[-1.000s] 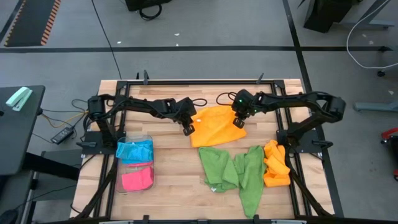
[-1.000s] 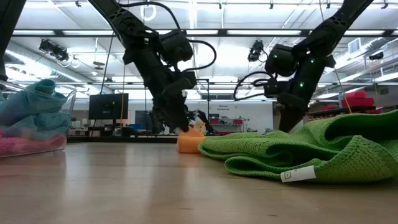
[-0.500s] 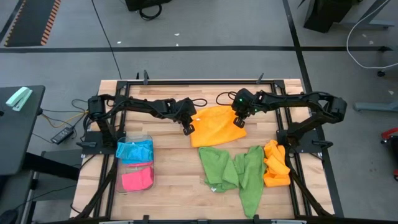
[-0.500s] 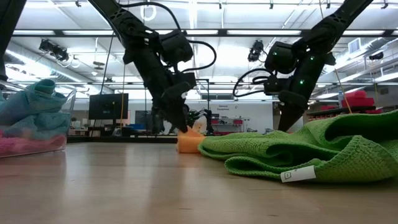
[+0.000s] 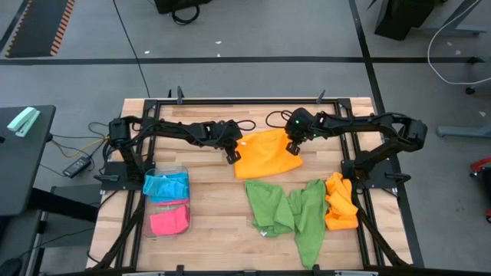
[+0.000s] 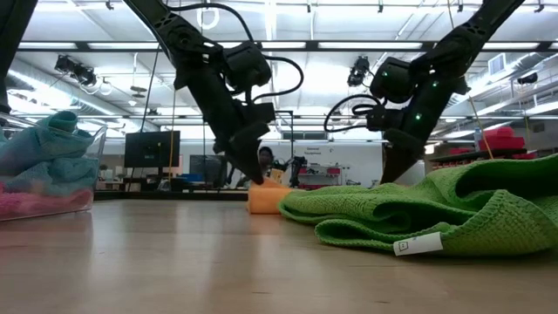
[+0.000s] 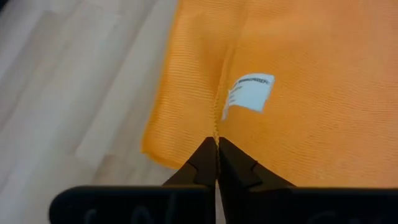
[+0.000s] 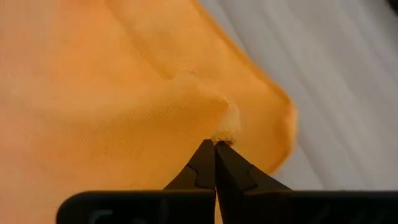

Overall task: Fold microfiber towels
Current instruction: Fold the left yellow microfiber cloth

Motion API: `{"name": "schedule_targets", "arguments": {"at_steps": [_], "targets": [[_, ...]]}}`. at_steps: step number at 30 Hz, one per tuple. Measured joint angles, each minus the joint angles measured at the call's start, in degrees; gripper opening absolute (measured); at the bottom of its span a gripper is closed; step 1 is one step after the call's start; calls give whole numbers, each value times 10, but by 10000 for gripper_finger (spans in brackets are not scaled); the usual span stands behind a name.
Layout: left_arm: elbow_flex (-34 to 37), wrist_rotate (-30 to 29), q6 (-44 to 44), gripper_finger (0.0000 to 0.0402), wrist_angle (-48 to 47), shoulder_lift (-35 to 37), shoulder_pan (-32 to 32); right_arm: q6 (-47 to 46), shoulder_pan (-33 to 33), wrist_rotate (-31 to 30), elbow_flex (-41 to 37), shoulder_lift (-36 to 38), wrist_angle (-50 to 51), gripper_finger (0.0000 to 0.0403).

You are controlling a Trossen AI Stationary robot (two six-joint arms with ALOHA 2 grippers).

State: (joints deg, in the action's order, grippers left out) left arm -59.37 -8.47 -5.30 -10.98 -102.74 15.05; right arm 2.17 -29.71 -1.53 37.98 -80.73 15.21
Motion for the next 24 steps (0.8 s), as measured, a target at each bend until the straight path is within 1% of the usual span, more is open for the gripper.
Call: {"name": "schedule_targets", "arguments": {"at_steps": [3,5,9,12,17,24], "targets": [[0,-21,0,8,0,0,0,7,-3,-7,6,0,1,3],[0,-32,2,6,0,0,1,9,-2,-25,10,0,2,3],[0,-53,5,19,0,0,8,23,-3,-47,16,0,2,3],[0,-55,6,20,-1,0,15,33,-3,-66,17,0,4,3],[0,-55,6,7,-8,0,22,50,-16,-86,17,0,5,3],[0,-55,6,29,-4,-2,23,65,-21,-92,17,0,2,3]]}}
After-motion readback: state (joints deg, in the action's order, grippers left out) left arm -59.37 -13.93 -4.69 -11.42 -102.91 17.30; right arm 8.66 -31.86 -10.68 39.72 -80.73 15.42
